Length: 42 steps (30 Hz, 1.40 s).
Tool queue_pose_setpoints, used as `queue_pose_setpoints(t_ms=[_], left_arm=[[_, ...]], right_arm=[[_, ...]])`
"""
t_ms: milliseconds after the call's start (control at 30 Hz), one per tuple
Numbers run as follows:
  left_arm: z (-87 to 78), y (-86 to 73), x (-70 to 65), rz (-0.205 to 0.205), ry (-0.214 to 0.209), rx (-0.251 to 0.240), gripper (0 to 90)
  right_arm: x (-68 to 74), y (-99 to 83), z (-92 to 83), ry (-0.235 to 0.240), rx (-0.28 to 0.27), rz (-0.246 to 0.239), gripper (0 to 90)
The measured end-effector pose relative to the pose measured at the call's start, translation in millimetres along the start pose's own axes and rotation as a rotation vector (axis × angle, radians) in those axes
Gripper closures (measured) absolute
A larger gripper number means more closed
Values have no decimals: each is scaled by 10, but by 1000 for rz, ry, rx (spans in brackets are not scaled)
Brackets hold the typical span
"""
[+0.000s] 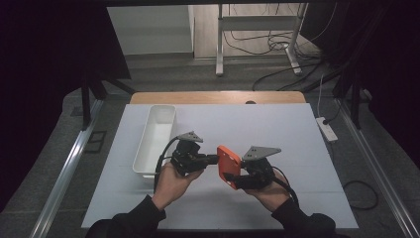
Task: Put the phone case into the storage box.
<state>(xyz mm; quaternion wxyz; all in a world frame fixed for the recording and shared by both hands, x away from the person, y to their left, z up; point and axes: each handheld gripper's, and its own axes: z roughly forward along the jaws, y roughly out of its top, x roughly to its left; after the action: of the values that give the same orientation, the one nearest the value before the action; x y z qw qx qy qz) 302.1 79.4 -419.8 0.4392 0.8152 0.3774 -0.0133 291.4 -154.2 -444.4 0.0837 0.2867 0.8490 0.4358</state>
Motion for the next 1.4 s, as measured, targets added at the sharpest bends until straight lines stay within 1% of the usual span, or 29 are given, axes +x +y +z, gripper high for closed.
queue_pose_setpoints(t_ms=[133, 233, 367, 467, 533, 633, 733, 867, 933, 1233, 1400], left_arm=[[1, -2, 5, -6, 5, -2, 897], [-1, -5, 22, -9, 9, -3, 897], [-14, -6, 42, -7, 20, -6, 897], [-24, -6, 56, -7, 27, -9, 896], [-38, -9, 86, -8, 33, -16, 896], [-54, -15, 113, -4, 41, -22, 896], [-82, -18, 162, -11, 52, -25, 896], [-105, -17, 197, -18, 60, -29, 896], [-122, -15, 227, -26, 66, -32, 896], [-172, -3, 324, -40, 74, -36, 896], [-207, -2, 376, -48, 80, -40, 896]], right_arm=[[12, 0, 6, -15, 1, -4, 383], [14, 0, 0, -16, -1, -6, 359], [7, -4, -15, -8, 7, -2, 315], [4, -7, -26, -1, 10, 1, 302], [-8, -12, -45, 5, 20, 3, 284], [-17, -16, -57, 1, 23, 2, 277], [-45, -31, -100, -4, 24, 14, 263], [-77, -46, -133, -7, 18, 27, 245], [-93, -56, -153, -11, 26, 31, 231], [-115, -106, -240, -14, 41, 33, 188], [-138, -163, -297, -15, 46, 43, 168]])
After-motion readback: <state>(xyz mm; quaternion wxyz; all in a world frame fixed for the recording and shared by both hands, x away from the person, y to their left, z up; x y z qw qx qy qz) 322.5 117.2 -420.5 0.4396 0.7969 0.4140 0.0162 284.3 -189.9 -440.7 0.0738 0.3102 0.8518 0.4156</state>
